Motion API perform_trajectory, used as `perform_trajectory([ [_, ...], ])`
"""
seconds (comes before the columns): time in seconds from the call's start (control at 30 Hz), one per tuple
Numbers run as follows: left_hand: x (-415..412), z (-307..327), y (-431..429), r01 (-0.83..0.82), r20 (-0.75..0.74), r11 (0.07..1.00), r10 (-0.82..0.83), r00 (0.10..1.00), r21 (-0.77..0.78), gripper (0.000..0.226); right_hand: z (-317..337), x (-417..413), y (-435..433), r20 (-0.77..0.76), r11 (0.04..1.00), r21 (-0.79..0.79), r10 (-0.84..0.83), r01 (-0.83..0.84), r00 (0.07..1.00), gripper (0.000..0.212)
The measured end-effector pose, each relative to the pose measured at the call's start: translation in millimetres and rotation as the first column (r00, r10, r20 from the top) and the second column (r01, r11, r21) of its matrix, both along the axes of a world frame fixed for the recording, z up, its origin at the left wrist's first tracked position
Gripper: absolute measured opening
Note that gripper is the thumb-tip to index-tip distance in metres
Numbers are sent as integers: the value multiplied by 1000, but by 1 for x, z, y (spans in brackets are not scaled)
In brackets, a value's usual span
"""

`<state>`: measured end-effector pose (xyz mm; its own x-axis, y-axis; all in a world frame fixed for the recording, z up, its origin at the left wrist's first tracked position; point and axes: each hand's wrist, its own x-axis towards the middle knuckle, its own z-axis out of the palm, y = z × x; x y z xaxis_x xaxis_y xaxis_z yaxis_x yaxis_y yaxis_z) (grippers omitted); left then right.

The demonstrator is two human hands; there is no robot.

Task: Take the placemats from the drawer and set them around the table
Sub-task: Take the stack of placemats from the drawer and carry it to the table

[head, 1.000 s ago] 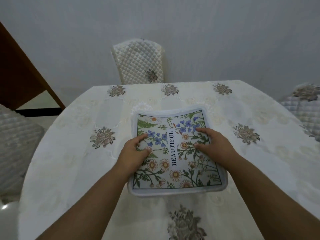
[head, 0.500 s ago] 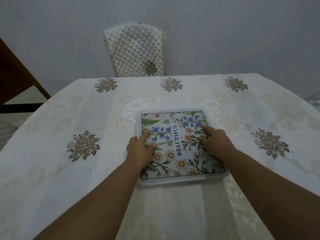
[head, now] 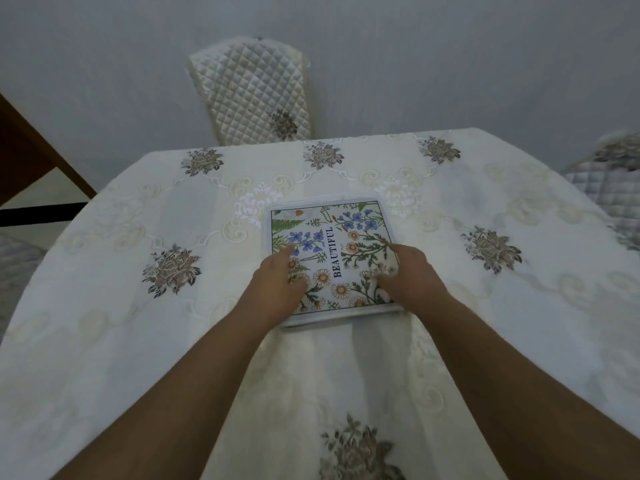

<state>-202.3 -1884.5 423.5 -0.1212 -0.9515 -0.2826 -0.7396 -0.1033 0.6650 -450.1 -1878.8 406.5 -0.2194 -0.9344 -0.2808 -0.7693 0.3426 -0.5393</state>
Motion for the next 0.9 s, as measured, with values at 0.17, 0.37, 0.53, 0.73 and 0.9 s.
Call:
perform_trajectory([
  [0.17,16,68,73,78,64,996,-75,995,-42,65,70,14,84,62,997,-78,1,4,998,74],
  [0.37,31,139,166,240,115,963,-226,967,-123,55,161,41,218,57,989,-133,-61,69,996,70],
  [0.53,35,161,218,431,172,888,-405,898,-159,52,193,60,332,-37,963,-119,-246,240,969,69],
  [0.73,26,166,280,746,177,650,-724,666,-148,46,221,100,468,-79,816,-125,-575,564,814,61],
  [0.9,-7,198,365,900,138,394,-897,421,-185,46,253,143,598,-183,594,-158,-803,789,568,61],
])
